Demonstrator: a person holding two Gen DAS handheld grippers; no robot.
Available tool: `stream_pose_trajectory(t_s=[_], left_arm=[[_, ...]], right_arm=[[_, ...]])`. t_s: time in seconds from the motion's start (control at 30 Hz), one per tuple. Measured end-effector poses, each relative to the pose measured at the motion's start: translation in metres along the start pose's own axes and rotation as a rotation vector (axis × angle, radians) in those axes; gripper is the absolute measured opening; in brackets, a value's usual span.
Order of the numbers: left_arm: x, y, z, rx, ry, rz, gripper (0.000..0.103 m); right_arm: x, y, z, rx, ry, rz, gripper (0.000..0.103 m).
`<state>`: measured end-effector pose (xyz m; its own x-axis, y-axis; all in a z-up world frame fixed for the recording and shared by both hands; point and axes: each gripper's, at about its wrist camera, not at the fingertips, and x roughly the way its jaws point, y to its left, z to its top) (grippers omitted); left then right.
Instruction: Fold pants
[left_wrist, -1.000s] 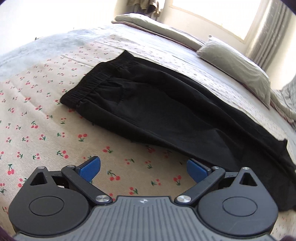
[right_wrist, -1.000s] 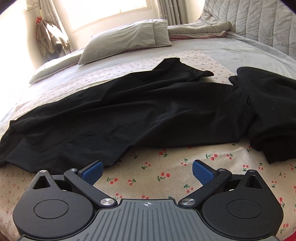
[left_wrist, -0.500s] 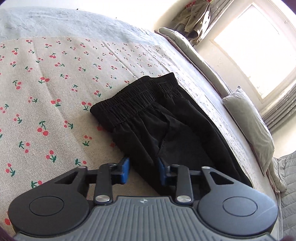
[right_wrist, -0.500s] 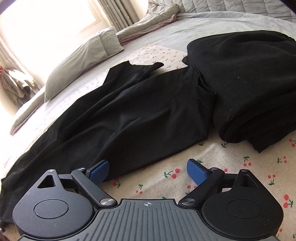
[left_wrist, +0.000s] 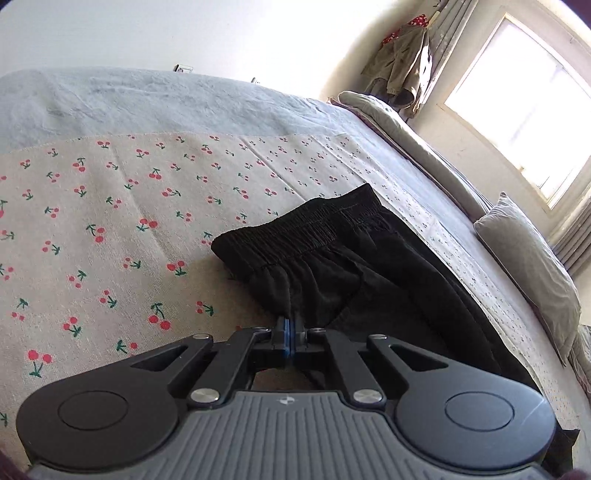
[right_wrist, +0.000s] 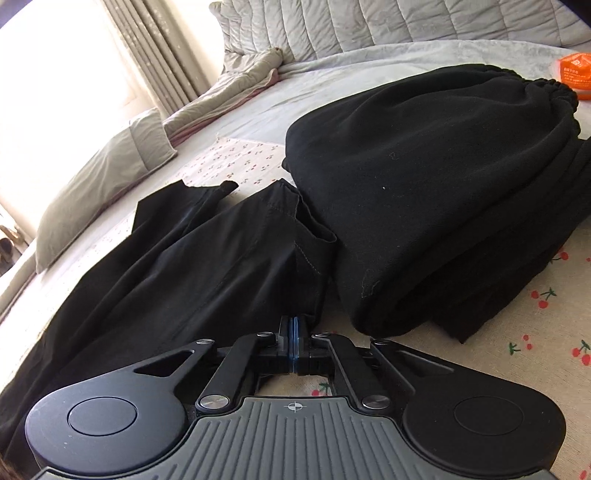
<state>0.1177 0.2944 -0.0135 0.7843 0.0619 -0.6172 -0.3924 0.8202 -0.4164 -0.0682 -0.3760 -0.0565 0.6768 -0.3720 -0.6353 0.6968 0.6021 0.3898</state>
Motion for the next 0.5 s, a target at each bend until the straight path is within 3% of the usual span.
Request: stream_pose_trajectory(t_s=[0.27, 0.37, 0.5], left_arm=[[-0.031, 0.027, 0.008, 0.117, -0.033, 0.117, 0.001], [-0.036, 0.033, 0.006, 0.191, -0.039, 0.165, 0.001], [-0.028, 0.036, -0.004, 0.297, 0.015, 0.212, 0.002]], right_arm=[[-0.059, 0.018, -0.029, -0.244, -0.029, -0.018, 0.000], [-0.076, 0.012, -0.035, -0.308, -0.062, -0.061, 0.000], [-0.074, -0.012, -0.030, -0.266, 0.056, -0.011, 0.000]])
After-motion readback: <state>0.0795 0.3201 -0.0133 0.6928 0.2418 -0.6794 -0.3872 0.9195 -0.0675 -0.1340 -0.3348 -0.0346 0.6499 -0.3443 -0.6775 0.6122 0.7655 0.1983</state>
